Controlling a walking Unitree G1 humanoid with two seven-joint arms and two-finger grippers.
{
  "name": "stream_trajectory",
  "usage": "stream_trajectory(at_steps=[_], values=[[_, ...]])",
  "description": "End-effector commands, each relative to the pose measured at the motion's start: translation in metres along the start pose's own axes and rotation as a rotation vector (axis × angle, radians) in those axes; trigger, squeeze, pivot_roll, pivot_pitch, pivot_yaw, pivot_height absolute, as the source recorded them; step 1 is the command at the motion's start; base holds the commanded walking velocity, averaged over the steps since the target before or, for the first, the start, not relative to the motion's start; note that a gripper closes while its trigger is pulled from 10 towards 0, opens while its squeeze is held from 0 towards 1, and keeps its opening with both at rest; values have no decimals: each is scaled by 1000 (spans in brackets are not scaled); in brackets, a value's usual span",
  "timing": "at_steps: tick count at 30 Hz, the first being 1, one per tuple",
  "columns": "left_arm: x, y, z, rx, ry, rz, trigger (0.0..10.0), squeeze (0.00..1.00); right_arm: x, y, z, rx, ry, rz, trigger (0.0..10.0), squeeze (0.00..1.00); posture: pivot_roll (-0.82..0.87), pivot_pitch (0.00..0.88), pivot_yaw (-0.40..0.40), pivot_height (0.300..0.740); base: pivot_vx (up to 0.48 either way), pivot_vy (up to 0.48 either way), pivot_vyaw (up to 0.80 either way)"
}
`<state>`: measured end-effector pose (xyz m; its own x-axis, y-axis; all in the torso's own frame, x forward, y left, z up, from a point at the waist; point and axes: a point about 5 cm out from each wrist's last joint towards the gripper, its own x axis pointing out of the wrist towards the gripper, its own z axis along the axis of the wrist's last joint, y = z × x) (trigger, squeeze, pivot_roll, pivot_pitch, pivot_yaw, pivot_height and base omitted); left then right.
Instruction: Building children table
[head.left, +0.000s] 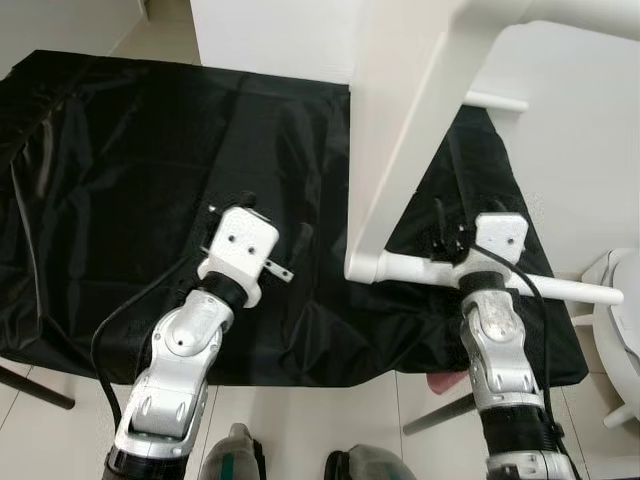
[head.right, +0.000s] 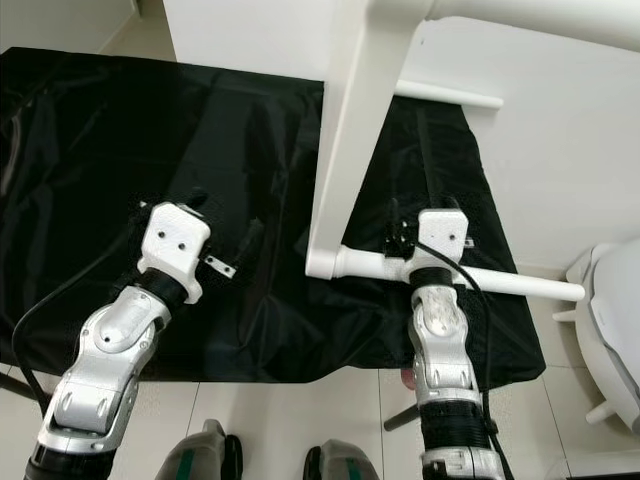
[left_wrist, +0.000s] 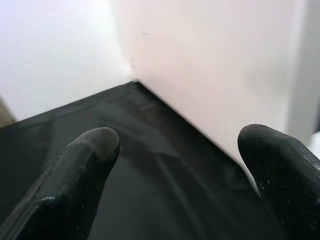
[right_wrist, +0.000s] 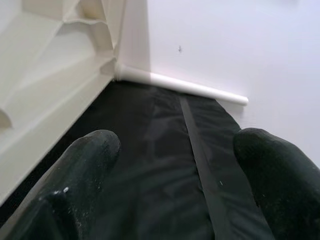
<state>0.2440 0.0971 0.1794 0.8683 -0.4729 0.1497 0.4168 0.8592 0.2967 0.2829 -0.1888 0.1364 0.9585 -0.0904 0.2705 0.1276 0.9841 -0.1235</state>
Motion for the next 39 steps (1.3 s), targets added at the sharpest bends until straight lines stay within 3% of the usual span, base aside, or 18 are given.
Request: stream_trajectory(at_steps=[1,8,21,24,30,35,39], values=[[2,-10,4,-1,-1,-103,10000,0,-3,-1,3,1,-4,4,10000,0,-24,61,-64,740,0,0,0],[11,-20,8,-24,9,-158,10000,0,-5,-2,5,-2,-6,-9,10000,0,-27,65,-64,740,0,0,0],[28,-61,18,-105,26,-316,10000,0,-8,3,10,10,-9,10,10000,0,-39,79,-53,740,0,0,0],[31,-62,17,-103,39,-308,10000,0,-6,7,14,15,-27,32,10000,0,-41,77,-47,740,0,0,0],[34,-48,16,-116,58,-248,10000,0,5,11,21,34,-53,43,10000,0,-41,71,-44,740,0,0,0],[24,-17,14,-103,78,-125,10000,0,15,9,26,31,-68,29,10000,0,-20,71,-56,740,0,0,0],[21,-8,13,-90,88,-74,10000,0,18,9,26,28,-70,24,10000,0,-19,71,-57,740,0,0,0]])
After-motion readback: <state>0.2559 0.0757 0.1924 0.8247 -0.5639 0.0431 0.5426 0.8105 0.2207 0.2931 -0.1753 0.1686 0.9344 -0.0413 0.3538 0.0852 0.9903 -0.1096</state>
